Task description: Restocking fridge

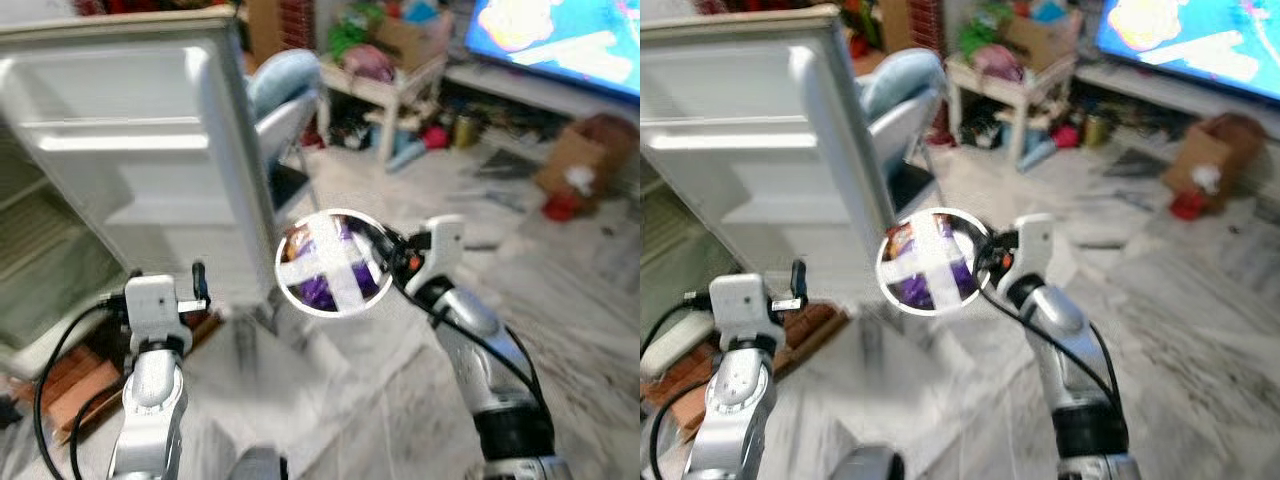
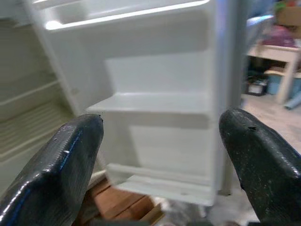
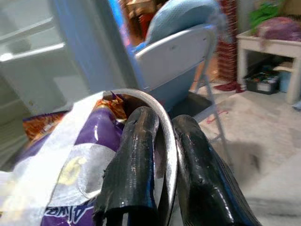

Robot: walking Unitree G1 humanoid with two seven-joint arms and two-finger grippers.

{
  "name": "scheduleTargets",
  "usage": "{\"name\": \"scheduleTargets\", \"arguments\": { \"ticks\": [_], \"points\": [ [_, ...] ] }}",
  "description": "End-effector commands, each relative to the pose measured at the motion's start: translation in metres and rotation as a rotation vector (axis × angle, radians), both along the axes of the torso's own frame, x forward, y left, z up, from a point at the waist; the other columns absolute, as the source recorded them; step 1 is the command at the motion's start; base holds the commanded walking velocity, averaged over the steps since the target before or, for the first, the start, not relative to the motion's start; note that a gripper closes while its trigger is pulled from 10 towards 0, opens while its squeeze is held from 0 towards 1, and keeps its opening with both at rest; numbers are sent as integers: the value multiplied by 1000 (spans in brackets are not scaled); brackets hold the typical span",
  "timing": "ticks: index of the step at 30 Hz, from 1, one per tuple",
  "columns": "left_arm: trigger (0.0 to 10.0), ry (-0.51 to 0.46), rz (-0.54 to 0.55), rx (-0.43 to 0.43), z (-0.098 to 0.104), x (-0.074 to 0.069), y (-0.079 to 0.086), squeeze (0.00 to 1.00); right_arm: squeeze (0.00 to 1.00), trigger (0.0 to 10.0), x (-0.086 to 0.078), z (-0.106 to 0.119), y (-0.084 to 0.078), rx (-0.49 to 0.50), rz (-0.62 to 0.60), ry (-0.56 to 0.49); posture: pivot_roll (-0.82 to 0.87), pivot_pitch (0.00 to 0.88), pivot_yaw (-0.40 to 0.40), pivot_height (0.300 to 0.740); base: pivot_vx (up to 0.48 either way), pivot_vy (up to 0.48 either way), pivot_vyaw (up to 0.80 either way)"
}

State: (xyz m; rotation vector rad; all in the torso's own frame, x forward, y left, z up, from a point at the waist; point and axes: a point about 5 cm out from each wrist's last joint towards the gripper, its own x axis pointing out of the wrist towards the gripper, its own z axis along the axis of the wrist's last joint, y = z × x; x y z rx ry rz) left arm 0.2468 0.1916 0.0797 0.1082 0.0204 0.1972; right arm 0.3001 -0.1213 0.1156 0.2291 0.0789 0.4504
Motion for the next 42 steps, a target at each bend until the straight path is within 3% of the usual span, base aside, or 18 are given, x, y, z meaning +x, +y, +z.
{"name": "scheduleTargets", "arguments": {
  "ticks": [1, 13, 18, 27, 42],
  "points": [
    [10000, 16, 9, -1, -4, -2, 5, 0, 0, 10000, 0, 9, 14, 13, 47, -43, 115, 49, 8, 740, 0, 0, 800],
    [10000, 44, -4, -34, -5, -2, -1, 0, 0, 10000, 1, 9, 15, 2, 43, -49, 118, 66, 20, 740, 0, 0, 800],
    [10000, 8, -126, -62, 1, 1, -12, 0, 0, 10000, 4, 10, 11, -18, 23, -72, 111, 78, 32, 740, 0, 0, 800],
    [10000, 22, -169, -97, -3, -4, -21, 0, 0, 10000, -3, -1, 9, -32, -10, -40, 118, 80, 20, 740, 0, 0, 800],
    [10000, 6, -168, -72, -2, -6, -20, 0, 0, 10000, -3, -9, 8, -48, -20, -12, 126, 88, 9, 740, 0, 330, 31]
  ]
}}
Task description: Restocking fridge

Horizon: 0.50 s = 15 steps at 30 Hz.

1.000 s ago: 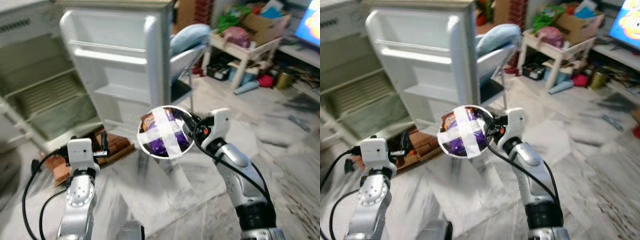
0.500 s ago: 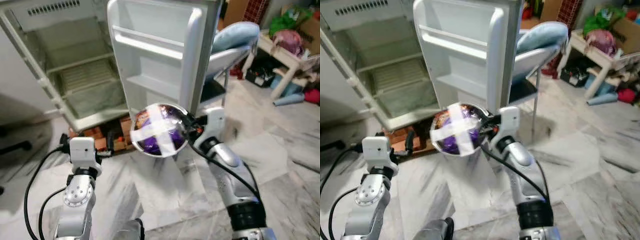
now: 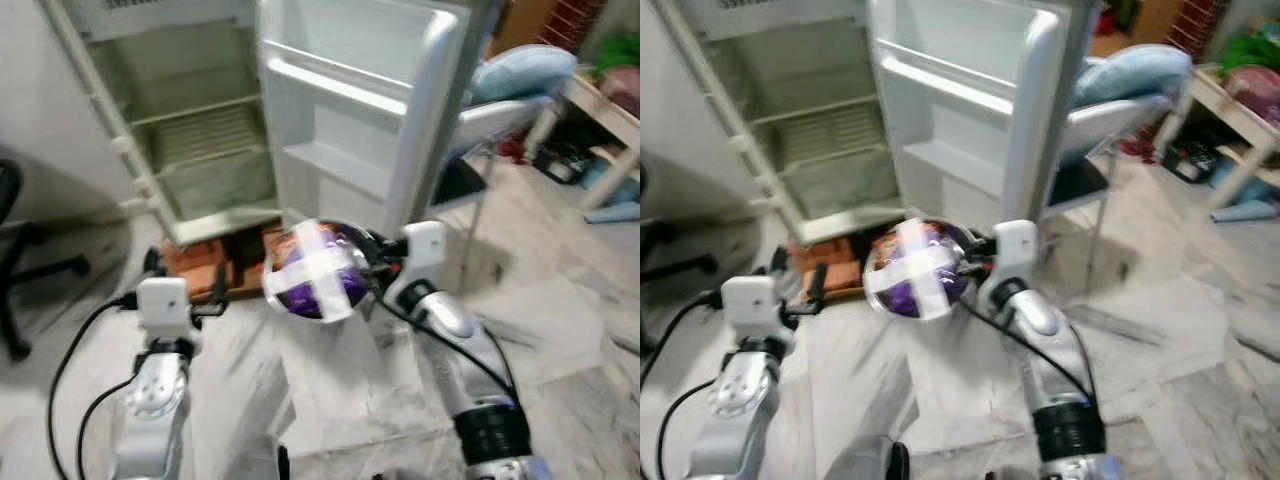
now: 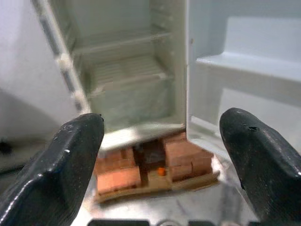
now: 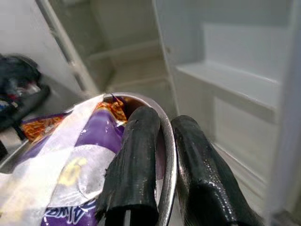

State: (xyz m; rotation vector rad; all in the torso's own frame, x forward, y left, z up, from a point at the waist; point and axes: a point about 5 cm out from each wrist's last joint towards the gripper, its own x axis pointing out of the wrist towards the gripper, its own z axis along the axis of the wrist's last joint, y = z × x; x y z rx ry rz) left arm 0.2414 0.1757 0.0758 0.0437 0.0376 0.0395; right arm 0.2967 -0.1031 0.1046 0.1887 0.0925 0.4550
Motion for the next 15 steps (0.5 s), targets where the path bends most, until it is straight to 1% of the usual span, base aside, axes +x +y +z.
{"name": "scheduleTargets", "arguments": {
  "ticks": [1, 11, 15],
  "points": [
    [10000, -15, -13, -6, 2, 0, -5, 0, 0, 10000, 1, 1, -11, -8, -28, -15, 125, 88, 9, 740, 0, 454, 0],
    [10000, -18, -12, -9, 2, 1, -7, 0, 0, 10000, 0, 0, -14, -7, -40, -5, 124, 88, 8, 740, 0, 432, 0],
    [10000, -18, -8, -7, 3, 1, -6, 0, 0, 10000, 0, -1, -14, -4, -43, -3, 125, 89, 8, 740, 0, 0, 0]
  ]
}}
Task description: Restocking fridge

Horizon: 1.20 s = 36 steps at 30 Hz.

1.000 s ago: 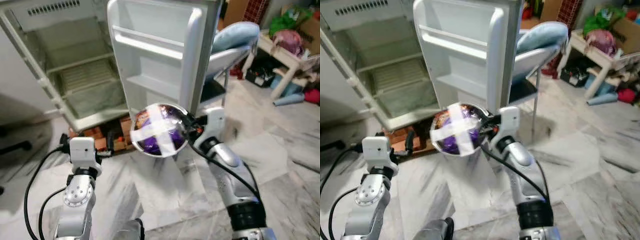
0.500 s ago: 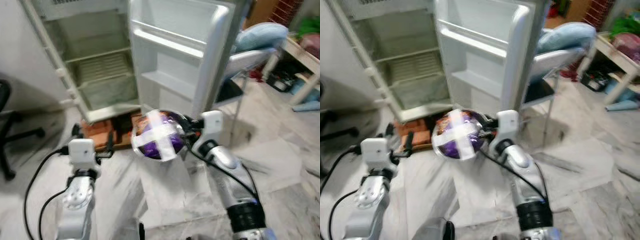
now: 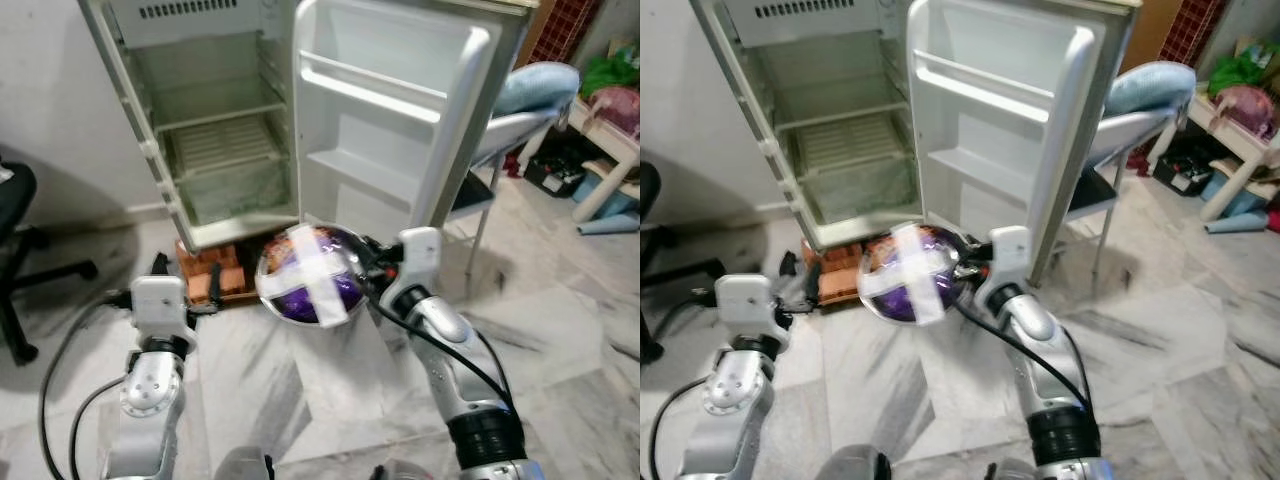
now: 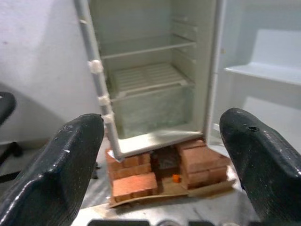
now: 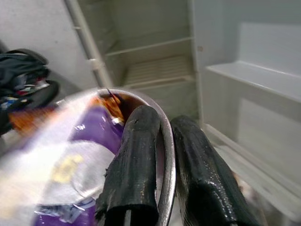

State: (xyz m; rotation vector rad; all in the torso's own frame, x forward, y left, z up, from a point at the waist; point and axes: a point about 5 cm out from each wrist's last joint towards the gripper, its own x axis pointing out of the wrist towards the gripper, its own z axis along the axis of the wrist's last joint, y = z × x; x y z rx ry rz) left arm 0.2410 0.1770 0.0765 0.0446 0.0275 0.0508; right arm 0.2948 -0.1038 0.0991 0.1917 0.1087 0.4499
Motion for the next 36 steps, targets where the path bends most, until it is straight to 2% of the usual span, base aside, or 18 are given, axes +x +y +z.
{"name": "scheduleTargets", "arguments": {
  "ticks": [1, 2, 3, 4, 5, 10, 17, 31, 36],
  "points": [
    [10000, -7, -19, -7, 2, 1, -7, 0, 0, 10000, 3, 4, -13, -1, -45, -16, 125, 89, 8, 740, 0, 0, 0],
    [10000, -7, -18, -5, 2, 1, -7, 0, 0, 9216, 3, 3, -14, 1, -50, -12, 126, 89, 8, 740, 0, 0, 0],
    [10000, -7, -17, -5, 2, 1, -7, 0, 0, 6941, 3, 3, -15, 5, -56, -9, 126, 89, 8, 740, 0, 0, 0],
    [10000, -6, -17, -4, 2, 0, -7, 0, 0, 1176, 3, 2, -16, 3, -62, -5, 126, 89, 8, 740, 0, 0, 0],
    [10000, -5, -17, -3, 2, 0, -7, 0, 0, 196, 4, 0, -18, -1, -71, 2, 126, 90, 8, 740, 0, 0, 0],
    [10000, -3, -17, -2, 2, 0, -8, 0, 0, 0, 5, -2, -23, -50, -87, 7, 124, 91, 8, 740, 0, 0, 0],
    [10000, 1, -11, -8, 2, 0, -8, 0, 0, 0, 7, -4, -26, -54, -101, 19, 125, 91, 4, 740, 0, 0, 0],
    [10000, -10, 13, 8, 2, 0, -5, 0, 0, 0, 13, -7, -29, -3, -169, 57, 135, 85, 4, 740, 0, 443, 0],
    [10000, -7, 44, -14, 1, 0, -2, 0, 0, 0, 14, -6, -31, 12, -189, 59, 136, 87, 5, 740, 195, 419, 0]
  ]
}}
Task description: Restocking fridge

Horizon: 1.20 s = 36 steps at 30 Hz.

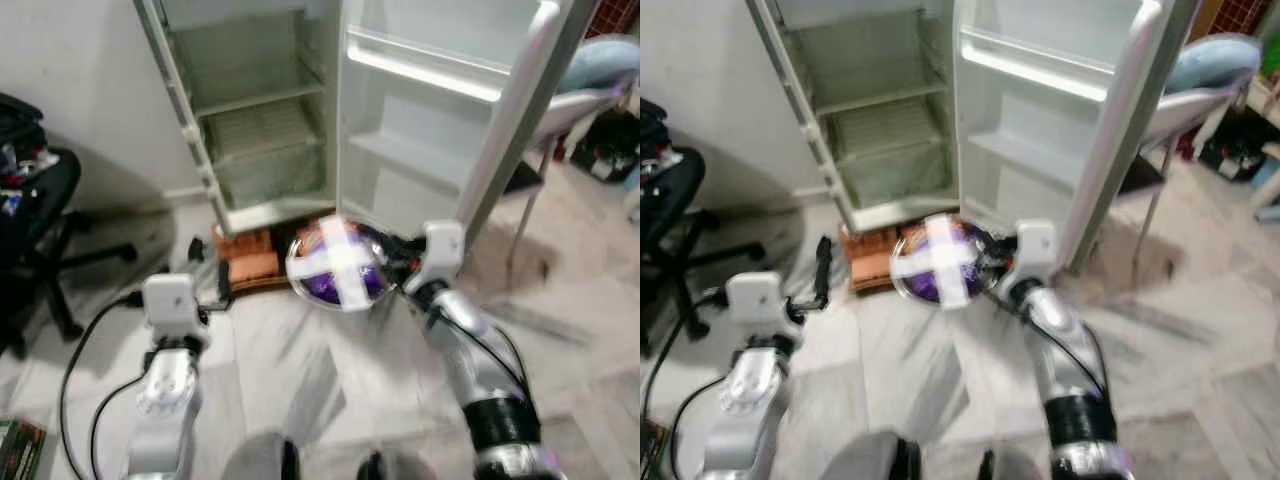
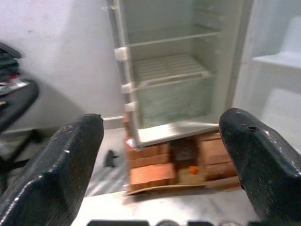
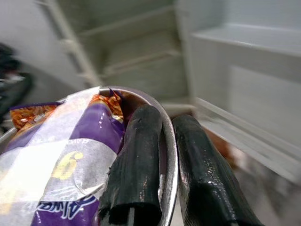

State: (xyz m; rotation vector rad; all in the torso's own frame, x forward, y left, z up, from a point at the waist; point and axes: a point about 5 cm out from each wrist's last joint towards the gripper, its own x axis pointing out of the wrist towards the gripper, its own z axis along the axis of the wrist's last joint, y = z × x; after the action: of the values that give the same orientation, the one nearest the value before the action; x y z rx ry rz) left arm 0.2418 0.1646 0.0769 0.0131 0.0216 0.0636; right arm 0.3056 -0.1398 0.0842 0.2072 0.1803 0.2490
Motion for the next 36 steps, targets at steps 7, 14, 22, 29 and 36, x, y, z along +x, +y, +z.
{"name": "scheduleTargets", "arguments": {
  "ticks": [7, 14, 22, 29, 36],
  "points": [
    [10000, -3, 32, 15, 1, -1, 10, 0, 0, 0, 5, 8, 4, 31, -6, -32, 136, 86, 2, 740, 327, 352, 0],
    [10000, 7, 55, 17, 0, -1, 11, 0, 0, 0, 7, 9, 4, 34, -9, -39, 138, 86, 0, 740, 328, 349, 0],
    [10000, 23, 69, 5, -3, -1, 10, 0, 0, 3490, 7, 13, 10, 47, 29, -58, 137, 86, -2, 740, 379, 76, 0],
    [10000, 38, 94, -2, -4, -1, 11, 0, 0, 10000, 8, 15, 13, 42, 56, -71, 139, 86, -4, 740, 359, 0, 0],
    [10000, 54, 123, -42, -5, 2, 11, 0, 0, 10000, 9, 20, 18, 38, 87, -102, 139, 84, -5, 740, 0, 0, 146]
  ]
}}
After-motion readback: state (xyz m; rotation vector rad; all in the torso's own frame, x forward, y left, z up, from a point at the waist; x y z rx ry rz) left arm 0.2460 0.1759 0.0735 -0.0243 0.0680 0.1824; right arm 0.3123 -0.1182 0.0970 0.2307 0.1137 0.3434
